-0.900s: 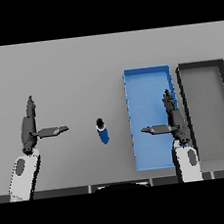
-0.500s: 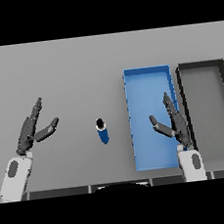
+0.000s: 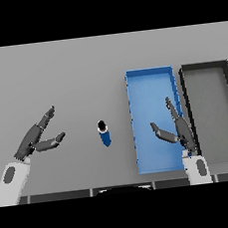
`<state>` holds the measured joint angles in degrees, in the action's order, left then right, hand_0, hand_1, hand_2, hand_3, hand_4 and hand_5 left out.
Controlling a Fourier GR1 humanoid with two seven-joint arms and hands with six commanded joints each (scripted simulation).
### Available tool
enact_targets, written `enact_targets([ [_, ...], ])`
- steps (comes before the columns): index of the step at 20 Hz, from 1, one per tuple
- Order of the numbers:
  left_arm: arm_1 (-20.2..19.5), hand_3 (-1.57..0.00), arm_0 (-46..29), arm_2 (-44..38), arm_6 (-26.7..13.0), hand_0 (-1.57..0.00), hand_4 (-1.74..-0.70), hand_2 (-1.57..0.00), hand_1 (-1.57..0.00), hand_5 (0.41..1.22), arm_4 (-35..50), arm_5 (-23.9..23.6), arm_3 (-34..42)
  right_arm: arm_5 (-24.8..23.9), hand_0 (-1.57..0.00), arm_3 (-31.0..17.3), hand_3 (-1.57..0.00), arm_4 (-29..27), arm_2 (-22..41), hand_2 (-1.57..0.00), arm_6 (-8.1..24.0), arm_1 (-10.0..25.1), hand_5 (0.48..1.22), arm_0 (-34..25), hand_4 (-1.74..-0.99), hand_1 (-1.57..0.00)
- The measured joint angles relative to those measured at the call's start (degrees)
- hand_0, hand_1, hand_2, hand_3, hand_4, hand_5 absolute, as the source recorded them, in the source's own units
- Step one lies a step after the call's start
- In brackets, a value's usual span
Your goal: Pick up the blue pipe and place it into the blue bin.
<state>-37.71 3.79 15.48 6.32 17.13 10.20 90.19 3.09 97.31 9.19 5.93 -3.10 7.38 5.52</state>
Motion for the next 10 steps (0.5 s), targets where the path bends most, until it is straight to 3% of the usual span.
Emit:
enact_targets([
  [6, 1.52, 0.0, -2.39, 7.19, -2.27, 0.0, -1.17, 0.0, 0.0, 0.49, -1.69, 4.46, 6.02, 0.31, 0.0, 0.26, 0.0, 0.93, 0.96, 0.0, -0.99, -0.03, 0.613, 0.68, -1.211, 0.0],
  [10, 5.28, 0.0, -1.3, 11.25, -2.82, 0.0, -1.19, 0.0, 0.0, 0.466, -7.35, 2.53, 5.81, -0.07, 0.0, 2.08, 0.0, 0.9, 1.31, 0.0, -0.39, -0.66, 0.619, 1.75, -1.223, 0.0],
])
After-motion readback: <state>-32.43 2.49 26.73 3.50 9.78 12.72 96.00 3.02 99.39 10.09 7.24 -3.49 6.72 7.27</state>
